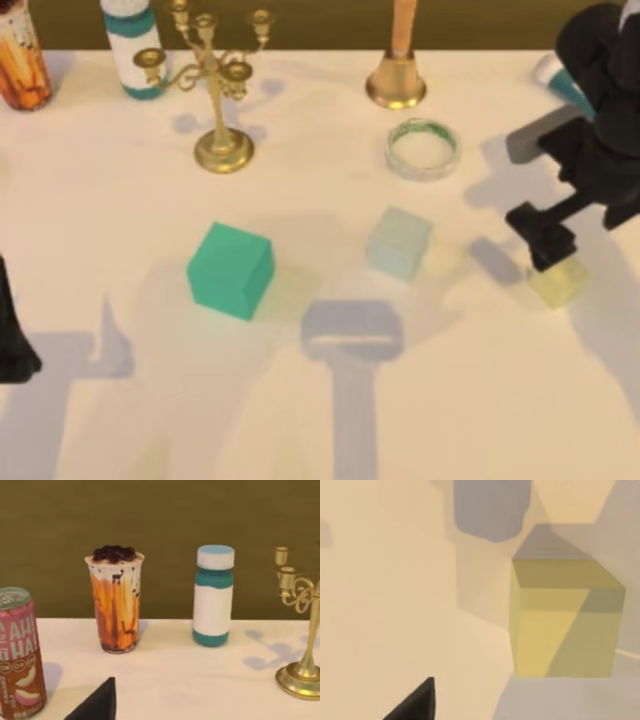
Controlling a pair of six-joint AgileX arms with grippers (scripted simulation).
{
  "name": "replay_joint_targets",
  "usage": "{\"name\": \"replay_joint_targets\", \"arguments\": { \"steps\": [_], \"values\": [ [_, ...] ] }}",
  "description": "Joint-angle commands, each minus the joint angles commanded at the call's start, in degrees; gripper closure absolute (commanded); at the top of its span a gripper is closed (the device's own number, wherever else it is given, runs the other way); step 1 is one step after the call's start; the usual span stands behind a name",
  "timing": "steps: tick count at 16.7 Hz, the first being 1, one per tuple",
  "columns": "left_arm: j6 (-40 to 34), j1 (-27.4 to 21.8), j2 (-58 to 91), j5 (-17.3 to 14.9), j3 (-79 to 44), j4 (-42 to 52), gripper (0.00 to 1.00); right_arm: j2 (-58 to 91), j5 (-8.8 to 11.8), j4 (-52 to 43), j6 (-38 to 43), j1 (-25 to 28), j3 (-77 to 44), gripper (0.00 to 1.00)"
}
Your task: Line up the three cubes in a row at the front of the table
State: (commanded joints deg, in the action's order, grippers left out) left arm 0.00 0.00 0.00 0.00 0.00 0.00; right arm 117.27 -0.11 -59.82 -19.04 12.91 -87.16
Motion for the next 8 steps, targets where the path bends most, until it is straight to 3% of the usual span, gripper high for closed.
{"name": "replay_joint_targets", "arguments": {
  "steps": [8],
  "values": [
    [0.0,0.0,0.0,0.0,0.0,0.0,0.0,7.4,-0.1,15.9,0.2,0.3,8.1,0.0]
  ]
}}
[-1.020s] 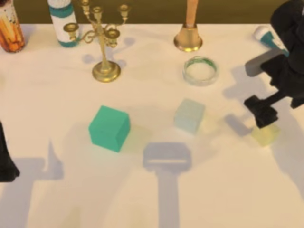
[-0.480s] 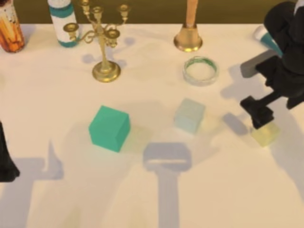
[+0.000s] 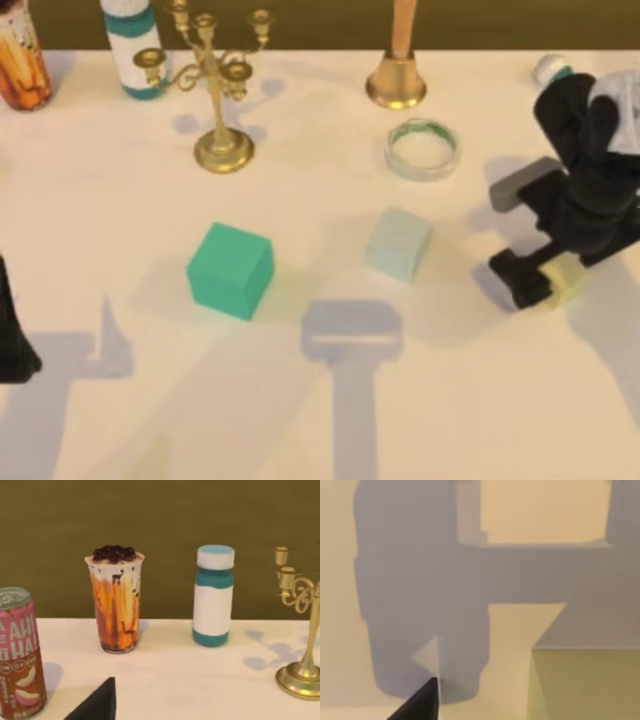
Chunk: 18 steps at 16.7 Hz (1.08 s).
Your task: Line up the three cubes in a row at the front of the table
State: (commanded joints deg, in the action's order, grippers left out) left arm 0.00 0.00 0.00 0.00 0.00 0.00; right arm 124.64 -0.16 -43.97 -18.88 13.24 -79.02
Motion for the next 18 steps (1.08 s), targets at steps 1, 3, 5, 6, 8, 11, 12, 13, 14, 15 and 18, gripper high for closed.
{"name": "replay_joint_targets", "arguments": {
  "steps": [1,3,5,6,8,11,12,13,14,15,18],
  "values": [
    [0.0,0.0,0.0,0.0,0.0,0.0,0.0,0.7,0.0,1.0,0.0,0.0,0.6,0.0],
    [0.0,0.0,0.0,0.0,0.0,0.0,0.0,1.0,0.0,1.4,0.0,0.0,0.8,0.0],
    [0.0,0.0,0.0,0.0,0.0,0.0,0.0,1.0,0.0,1.4,0.0,0.0,0.8,0.0],
    [0.0,0.0,0.0,0.0,0.0,0.0,0.0,1.0,0.0,1.4,0.0,0.0,0.8,0.08],
    [0.0,0.0,0.0,0.0,0.0,0.0,0.0,1.0,0.0,1.4,0.0,0.0,0.8,0.23],
    [0.0,0.0,0.0,0.0,0.0,0.0,0.0,1.0,0.0,1.4,0.0,0.0,0.8,0.45],
    [0.0,0.0,0.0,0.0,0.0,0.0,0.0,1.0,0.0,1.4,0.0,0.0,0.8,0.53],
    [0.0,0.0,0.0,0.0,0.0,0.0,0.0,1.0,0.0,1.4,0.0,0.0,0.8,0.6],
    [0.0,0.0,0.0,0.0,0.0,0.0,0.0,1.0,0.0,1.4,0.0,0.0,0.8,0.68],
    [0.0,0.0,0.0,0.0,0.0,0.0,0.0,1.0,0.0,1.4,0.0,0.0,0.8,0.75],
    [0.0,0.0,0.0,0.0,0.0,0.0,0.0,1.0,0.0,1.4,0.0,0.0,0.8,0.98]
  ]
}}
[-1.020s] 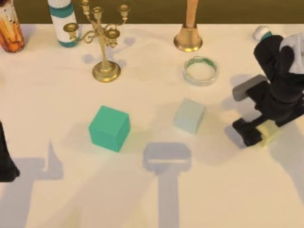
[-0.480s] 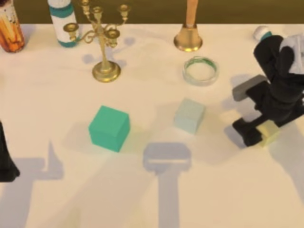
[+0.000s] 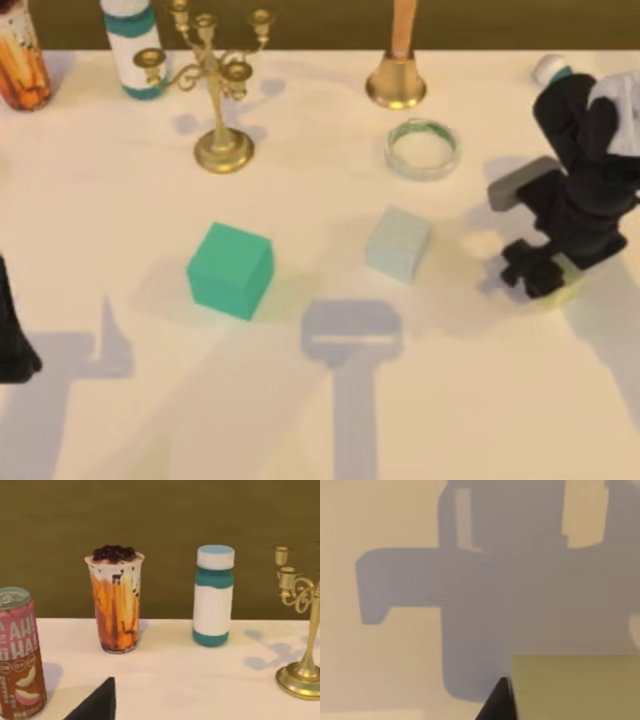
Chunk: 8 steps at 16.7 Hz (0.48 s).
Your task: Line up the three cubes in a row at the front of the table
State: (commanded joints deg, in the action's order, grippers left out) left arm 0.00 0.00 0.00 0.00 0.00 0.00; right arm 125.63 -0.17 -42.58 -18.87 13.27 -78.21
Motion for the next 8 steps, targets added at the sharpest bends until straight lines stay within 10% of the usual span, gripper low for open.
{"name": "replay_joint_targets", "arguments": {
  "steps": [8],
  "values": [
    [0.0,0.0,0.0,0.0,0.0,0.0,0.0,0.0,0.0,0.0,0.0,0.0,0.0,1.0]
  ]
}}
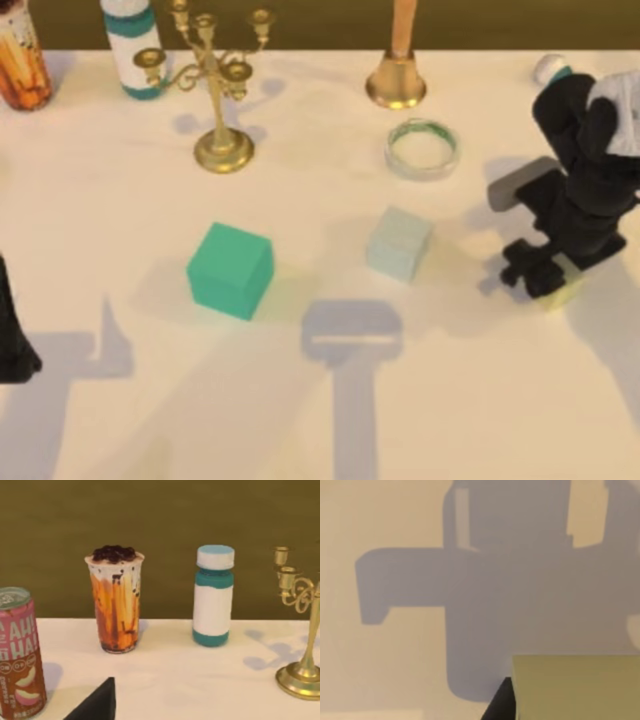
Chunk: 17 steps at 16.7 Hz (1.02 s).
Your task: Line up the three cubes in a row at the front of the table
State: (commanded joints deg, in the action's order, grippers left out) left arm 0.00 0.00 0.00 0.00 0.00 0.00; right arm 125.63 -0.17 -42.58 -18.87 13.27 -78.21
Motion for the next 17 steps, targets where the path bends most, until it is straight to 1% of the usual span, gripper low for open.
{"name": "replay_joint_targets", "arguments": {
  "steps": [1,4,9,15,17],
  "values": [
    [0.0,0.0,0.0,0.0,0.0,0.0,0.0,-2.2,0.6,-1.1,0.5,-0.1,-0.6,1.0],
    [0.0,0.0,0.0,0.0,0.0,0.0,0.0,-3.2,0.6,-3.4,0.1,0.3,-2.3,1.0],
    [0.0,0.0,0.0,0.0,0.0,0.0,0.0,-7.6,0.7,-13.9,0.3,0.4,-7.6,1.0],
    [0.0,0.0,0.0,0.0,0.0,0.0,0.0,-8.2,0.7,-14.7,0.5,0.3,-8.1,1.0],
    [0.0,0.0,0.0,0.0,0.0,0.0,0.0,-8.5,0.6,-14.9,2.4,1.5,-7.8,1.0]
  ]
}}
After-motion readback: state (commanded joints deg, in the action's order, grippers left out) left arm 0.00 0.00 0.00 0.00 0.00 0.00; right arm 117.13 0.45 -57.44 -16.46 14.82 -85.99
